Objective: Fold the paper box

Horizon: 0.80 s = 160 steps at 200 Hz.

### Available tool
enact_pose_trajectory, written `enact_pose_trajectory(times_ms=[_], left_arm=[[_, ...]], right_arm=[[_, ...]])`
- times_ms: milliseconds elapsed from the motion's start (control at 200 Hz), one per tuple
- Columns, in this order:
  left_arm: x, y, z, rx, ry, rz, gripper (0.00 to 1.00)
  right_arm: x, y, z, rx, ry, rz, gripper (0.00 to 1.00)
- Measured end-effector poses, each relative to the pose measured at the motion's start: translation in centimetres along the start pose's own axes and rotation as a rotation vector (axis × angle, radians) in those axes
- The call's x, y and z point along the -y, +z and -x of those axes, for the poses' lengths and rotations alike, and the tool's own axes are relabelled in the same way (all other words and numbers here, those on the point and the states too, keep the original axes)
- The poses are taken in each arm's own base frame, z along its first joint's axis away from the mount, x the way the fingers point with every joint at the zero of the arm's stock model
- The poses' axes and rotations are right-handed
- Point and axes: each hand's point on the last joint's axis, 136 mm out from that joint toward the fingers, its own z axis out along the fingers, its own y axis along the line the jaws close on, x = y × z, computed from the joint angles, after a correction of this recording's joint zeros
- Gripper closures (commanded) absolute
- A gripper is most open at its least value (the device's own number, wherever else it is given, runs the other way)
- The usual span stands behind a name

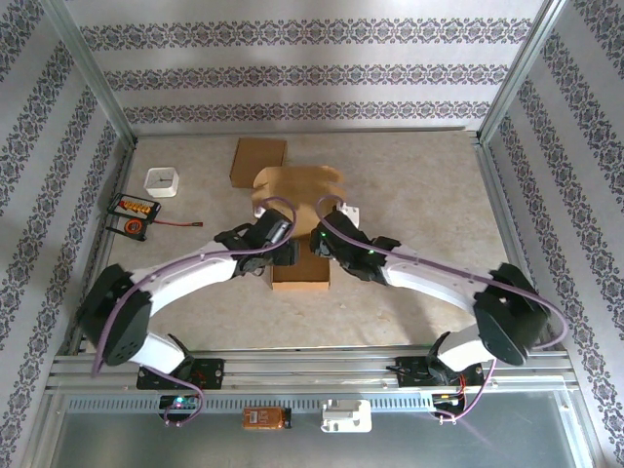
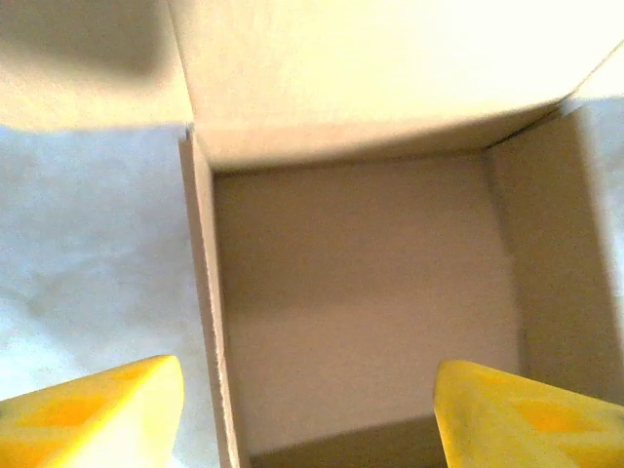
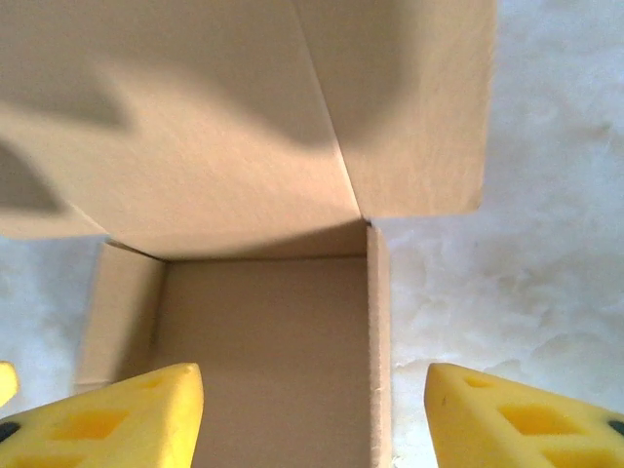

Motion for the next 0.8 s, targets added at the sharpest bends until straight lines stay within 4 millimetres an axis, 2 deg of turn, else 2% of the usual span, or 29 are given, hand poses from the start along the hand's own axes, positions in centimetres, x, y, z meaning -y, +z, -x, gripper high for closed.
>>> enact_pose_trajectory(times_ms=[110,200,310,370,505,630,715,799], left_arm=[[0.4,-3.1,2.7,0.099,0.014,-0.047,0.26],[0.2,-5.5,5.6,0.183,0.041,-0.070,0.23],[-1.0,-7.7,9.1,0.259,0.082,-0.094,0.21],[-2.0,-8.4,10.6,0.275,0.104,-0.120,0.20],[-3.0,-8.4,13.0,0.248,0.162,-0.193,0.18],[-3.0,-7.1,14.1,0.186,0.220,-0.253,0.14],[-3.5,-5.8,14.0,0.140,0.246,-0.251,0.12],[-3.7,-4.7,13.3,0.093,0.268,-0.257,0.12]], right_arm=[[0.1,-2.3,2.8,0.070,-0.045,0.033,0.26],[0.9,-3.4,5.2,0.113,-0.119,0.059,0.12],[1.9,-3.6,7.2,0.118,-0.220,0.103,0.03],[2.1,-3.4,8.0,0.103,-0.275,0.136,0.02],[0.8,-2.8,9.9,0.059,-0.345,0.266,0.02],[-0.3,-1.8,11.1,0.023,-0.348,0.362,0.05],[-0.3,-0.7,11.3,-0.008,-0.336,0.388,0.13],[-0.3,0.4,11.2,-0.043,-0.321,0.412,0.26]])
